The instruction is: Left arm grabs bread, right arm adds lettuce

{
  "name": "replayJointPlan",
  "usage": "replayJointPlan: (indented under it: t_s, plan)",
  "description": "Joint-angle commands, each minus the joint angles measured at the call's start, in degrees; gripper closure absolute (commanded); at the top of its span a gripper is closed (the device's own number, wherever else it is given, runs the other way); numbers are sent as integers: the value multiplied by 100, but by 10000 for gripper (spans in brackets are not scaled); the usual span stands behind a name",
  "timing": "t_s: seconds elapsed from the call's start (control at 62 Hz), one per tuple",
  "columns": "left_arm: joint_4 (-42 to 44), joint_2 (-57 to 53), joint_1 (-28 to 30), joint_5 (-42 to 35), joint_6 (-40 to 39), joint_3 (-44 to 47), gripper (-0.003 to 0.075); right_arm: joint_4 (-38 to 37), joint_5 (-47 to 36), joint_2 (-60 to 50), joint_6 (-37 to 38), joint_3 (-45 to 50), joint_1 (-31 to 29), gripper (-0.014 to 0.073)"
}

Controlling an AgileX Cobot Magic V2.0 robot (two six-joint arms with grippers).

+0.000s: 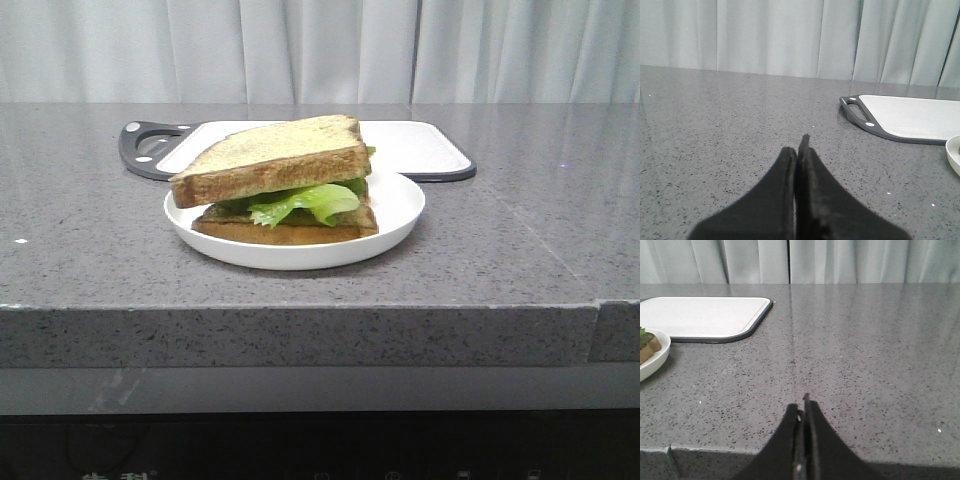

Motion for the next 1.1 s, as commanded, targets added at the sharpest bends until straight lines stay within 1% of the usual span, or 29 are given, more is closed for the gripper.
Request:
replayJointPlan:
  t_s: [0.0,0.194,0.323,0.387,0.532,0.806,0.952,1.081]
  plan:
    - [1,-105,18,-468,-27,34,741,-11,-510,-131,-43,-18,10,711]
    - [1,-105,18,-468,-27,34,741,-11,-597,-131,-43,-18,10,711]
    - [1,-105,18,-468,-27,34,741,-29,-937,-131,-38,-18,10,711]
    - [1,-105,18,-468,-27,34,741,-164,-1030,-131,18,-18,10,711]
    - [1,-105,18,-468,-27,34,741,-610,-1009,-131,336,-13,10,711]
    - [1,-105,18,-468,-27,34,741,-617,-963,-131,336,-13,10,711]
    - [1,-105,18,-468,-27,34,741,-617,-956,-131,721,-13,10,711]
    - [1,-105,18,-468,-27,34,741,-630,-962,-131,770,-13,10,711]
